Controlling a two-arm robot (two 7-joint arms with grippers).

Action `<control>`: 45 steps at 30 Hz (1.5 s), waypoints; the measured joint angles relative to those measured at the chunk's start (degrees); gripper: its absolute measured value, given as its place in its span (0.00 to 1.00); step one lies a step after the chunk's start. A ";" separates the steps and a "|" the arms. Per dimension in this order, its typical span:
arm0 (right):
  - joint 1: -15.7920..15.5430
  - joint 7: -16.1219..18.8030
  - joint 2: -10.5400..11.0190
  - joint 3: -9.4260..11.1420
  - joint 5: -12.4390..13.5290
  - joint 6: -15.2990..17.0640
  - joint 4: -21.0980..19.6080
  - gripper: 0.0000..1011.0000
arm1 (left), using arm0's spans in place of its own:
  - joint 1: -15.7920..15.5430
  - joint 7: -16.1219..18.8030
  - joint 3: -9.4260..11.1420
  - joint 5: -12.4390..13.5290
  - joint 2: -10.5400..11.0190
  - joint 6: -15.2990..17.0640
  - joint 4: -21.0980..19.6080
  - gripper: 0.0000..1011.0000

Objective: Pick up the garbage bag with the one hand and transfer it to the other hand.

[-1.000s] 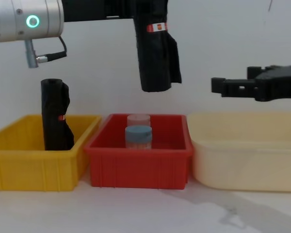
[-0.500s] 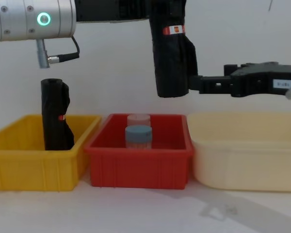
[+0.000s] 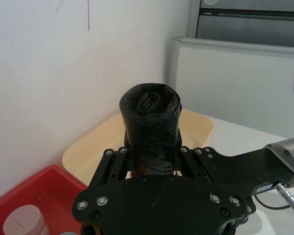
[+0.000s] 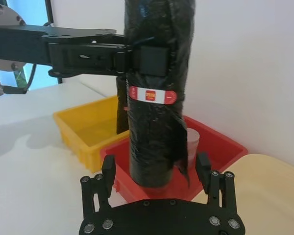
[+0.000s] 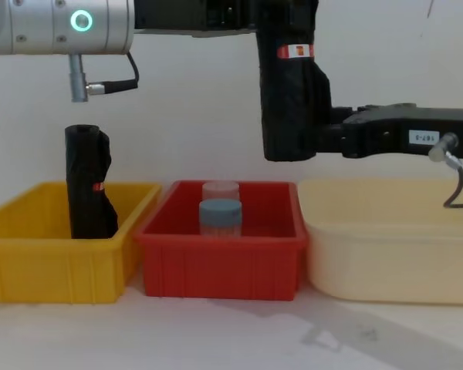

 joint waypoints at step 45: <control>1.51 -0.36 -1.32 -1.08 3.34 1.01 1.63 0.51 | -1.48 -1.49 2.45 -1.77 -0.61 1.30 1.44 0.38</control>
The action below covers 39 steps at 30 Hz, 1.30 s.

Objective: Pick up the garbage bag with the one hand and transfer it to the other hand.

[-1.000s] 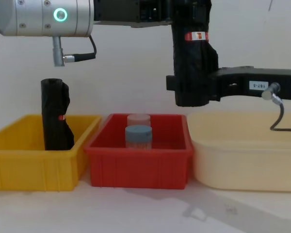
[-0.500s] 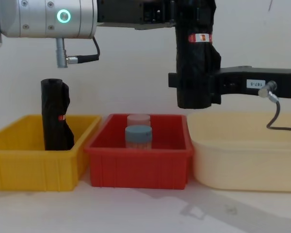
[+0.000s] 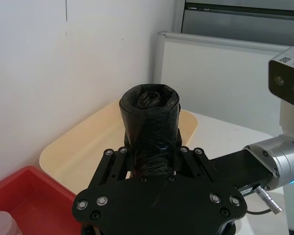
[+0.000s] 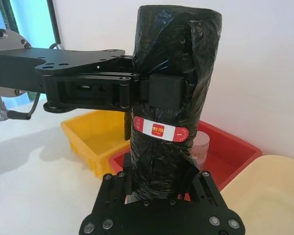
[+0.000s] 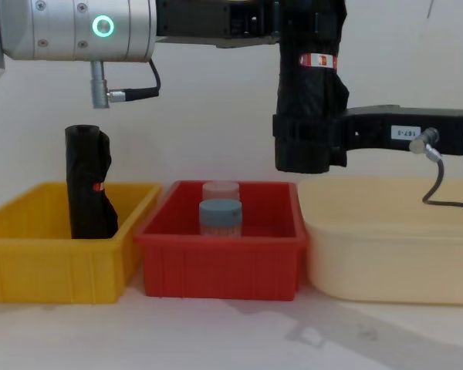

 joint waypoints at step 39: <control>4.33 -6.11 -1.78 2.23 1.46 2.32 5.40 0.51 | 4.64 8.99 -5.61 -0.34 4.02 0.24 -5.11 0.99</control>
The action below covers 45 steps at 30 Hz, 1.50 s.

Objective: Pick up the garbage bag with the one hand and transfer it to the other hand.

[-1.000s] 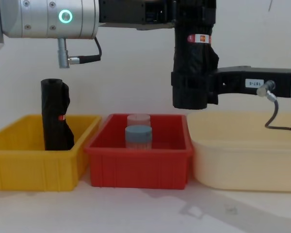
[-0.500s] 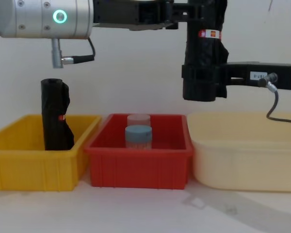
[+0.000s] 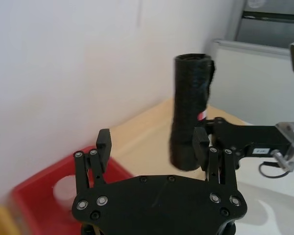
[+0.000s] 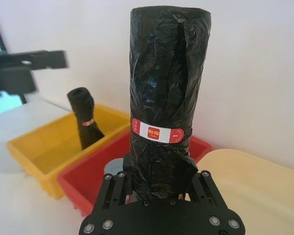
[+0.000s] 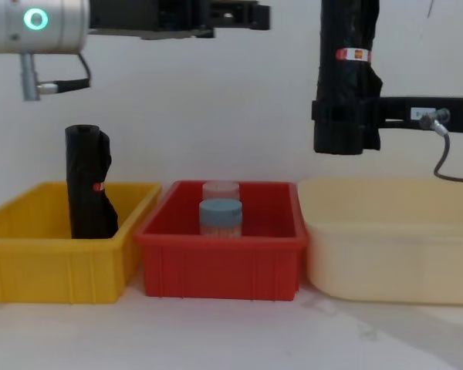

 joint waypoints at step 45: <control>3.74 -2.78 -0.39 -0.26 -5.19 3.98 0.63 0.99 | 10.86 14.95 -8.92 -0.45 4.79 -0.83 -7.19 0.99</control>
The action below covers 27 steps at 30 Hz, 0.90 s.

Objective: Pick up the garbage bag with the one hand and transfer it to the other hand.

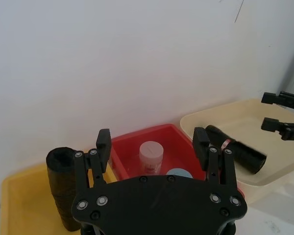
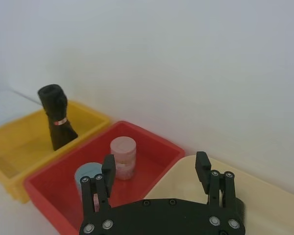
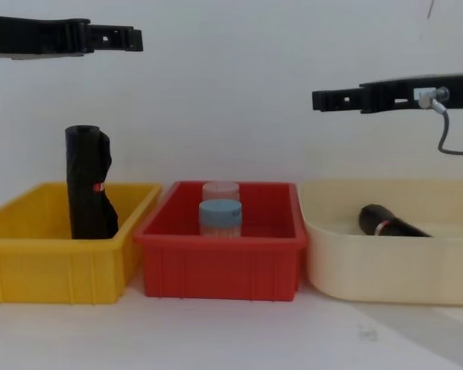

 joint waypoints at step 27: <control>3.51 4.12 -2.08 -9.96 -5.79 5.82 -2.76 0.99 | 0.37 0.50 -0.28 0.01 0.16 0.00 -0.23 0.99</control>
